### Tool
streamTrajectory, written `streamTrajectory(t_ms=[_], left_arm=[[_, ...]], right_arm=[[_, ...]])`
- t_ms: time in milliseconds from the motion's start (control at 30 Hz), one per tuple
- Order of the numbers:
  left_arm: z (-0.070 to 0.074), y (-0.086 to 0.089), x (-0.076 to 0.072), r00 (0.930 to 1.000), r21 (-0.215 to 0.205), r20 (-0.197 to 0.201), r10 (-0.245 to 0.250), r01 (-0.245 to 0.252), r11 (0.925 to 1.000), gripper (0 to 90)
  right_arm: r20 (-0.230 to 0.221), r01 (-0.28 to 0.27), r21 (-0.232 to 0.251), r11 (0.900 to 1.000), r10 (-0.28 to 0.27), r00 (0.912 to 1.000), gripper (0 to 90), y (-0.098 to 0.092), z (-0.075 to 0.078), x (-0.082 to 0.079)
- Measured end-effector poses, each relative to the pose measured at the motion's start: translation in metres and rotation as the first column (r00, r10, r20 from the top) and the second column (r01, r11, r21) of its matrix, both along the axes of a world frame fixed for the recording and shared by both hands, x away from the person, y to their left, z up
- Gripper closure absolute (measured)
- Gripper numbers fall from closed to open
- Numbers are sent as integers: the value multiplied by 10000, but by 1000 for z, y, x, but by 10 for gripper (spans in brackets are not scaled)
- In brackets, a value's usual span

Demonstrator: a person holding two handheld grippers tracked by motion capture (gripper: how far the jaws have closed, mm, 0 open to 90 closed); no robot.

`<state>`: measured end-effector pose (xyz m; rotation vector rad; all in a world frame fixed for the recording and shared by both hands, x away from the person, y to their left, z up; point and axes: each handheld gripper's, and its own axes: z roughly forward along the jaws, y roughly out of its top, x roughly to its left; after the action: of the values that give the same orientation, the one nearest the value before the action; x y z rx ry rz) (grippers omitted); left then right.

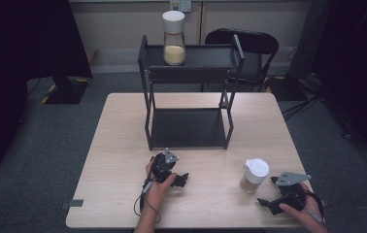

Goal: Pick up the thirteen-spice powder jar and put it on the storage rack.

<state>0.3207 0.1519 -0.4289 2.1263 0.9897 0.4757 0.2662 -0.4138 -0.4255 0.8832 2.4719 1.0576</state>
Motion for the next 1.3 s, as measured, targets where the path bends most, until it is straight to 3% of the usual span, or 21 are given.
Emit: streamTrajectory(t_ms=[233,500,700,833,1033,1300], left_arm=[[0,0,0,10000,-8,2,18,-18,10000,0],[0,0,0,10000,-10,5,25,-25,10000,0],[0,0,0,10000,9,6,12,-12,10000,0],[0,0,0,10000,10,5,13,-13,10000,0],[0,0,0,10000,9,4,12,-12,10000,0],[0,0,0,10000,9,4,11,-11,10000,0]], right_arm=[[72,184,480,9987,-188,9998,11,1,4,-2],[264,36,1299,9915,-71,9996,8,0,12,-1],[411,-81,2056,9786,-3,9992,23,4,11,5],[590,-180,2578,9660,28,9983,100,8,6,11],[1040,-340,2789,9597,51,9946,186,17,0,14],[1435,-539,3344,9409,57,9896,271,16,-11,15]])
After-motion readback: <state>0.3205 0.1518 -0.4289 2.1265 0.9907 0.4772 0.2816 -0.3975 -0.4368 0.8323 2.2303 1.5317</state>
